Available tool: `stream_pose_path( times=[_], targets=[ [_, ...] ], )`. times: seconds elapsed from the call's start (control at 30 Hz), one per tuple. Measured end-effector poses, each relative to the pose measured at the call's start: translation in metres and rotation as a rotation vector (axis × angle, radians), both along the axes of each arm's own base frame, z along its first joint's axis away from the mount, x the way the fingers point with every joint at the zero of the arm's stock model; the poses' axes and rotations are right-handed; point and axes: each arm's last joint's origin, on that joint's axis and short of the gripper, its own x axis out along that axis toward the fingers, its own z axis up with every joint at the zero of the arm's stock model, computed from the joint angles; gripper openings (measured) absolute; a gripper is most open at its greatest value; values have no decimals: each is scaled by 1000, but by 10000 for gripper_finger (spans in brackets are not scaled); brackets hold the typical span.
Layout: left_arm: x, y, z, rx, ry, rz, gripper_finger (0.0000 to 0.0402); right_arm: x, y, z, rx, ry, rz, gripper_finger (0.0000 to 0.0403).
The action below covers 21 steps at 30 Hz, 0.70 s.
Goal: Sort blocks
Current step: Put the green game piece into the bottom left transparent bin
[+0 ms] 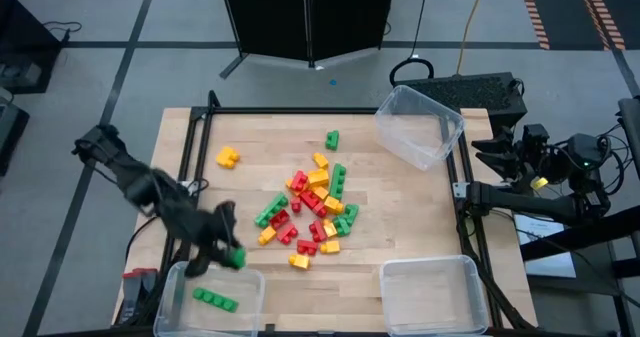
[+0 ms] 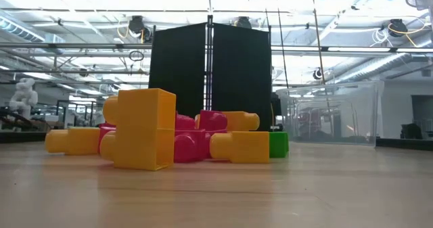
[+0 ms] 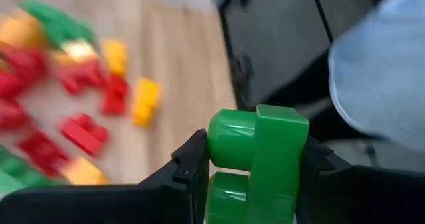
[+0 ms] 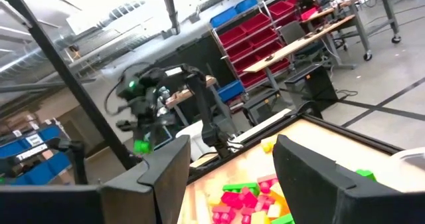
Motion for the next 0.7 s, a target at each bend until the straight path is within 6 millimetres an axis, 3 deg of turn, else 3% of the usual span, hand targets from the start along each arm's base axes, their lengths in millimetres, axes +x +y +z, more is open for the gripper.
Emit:
stream_pose_path(
  times=[0.3,0.5,0.7],
  targets=[
    [-10,-59,-31,28,184,-113,123,0,0,0,21,-4,1,208],
    [-14,-72,-48,89,287,-106,152,0,-1,0,20,-4,-19,208],
    [-15,-73,-49,84,318,-128,203,0,-1,0,18,-4,-23,208]
  ],
)
